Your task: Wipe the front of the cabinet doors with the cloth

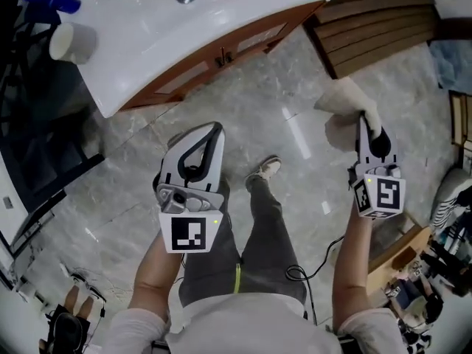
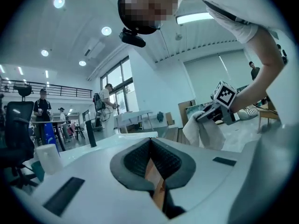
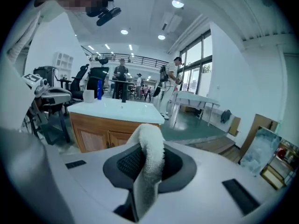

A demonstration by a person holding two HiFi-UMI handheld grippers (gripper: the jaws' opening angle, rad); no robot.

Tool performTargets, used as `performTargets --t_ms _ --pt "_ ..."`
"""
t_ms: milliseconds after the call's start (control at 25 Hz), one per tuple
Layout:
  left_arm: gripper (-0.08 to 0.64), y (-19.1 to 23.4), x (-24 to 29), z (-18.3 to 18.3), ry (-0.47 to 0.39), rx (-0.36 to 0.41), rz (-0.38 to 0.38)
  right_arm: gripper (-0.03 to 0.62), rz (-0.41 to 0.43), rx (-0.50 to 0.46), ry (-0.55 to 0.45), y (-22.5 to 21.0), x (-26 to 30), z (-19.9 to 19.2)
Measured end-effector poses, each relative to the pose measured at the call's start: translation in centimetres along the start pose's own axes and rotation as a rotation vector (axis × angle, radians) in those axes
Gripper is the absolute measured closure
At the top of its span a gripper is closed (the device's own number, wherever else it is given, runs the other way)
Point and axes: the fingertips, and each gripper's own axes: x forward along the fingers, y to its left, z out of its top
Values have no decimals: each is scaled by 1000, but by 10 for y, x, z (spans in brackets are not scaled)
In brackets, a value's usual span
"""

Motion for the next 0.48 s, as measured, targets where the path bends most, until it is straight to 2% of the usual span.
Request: performTargets --t_ms 120,280,480 --pt "541 19 -16 45 -45 -8 36 517 -23 65 -20 2 -33 41" --pt "541 43 -36 103 -95 7 84 517 -1 47 -39 24 -67 90" --pt "541 66 -80 163 -111 0 143 517 25 58 -109 45 -115 153"
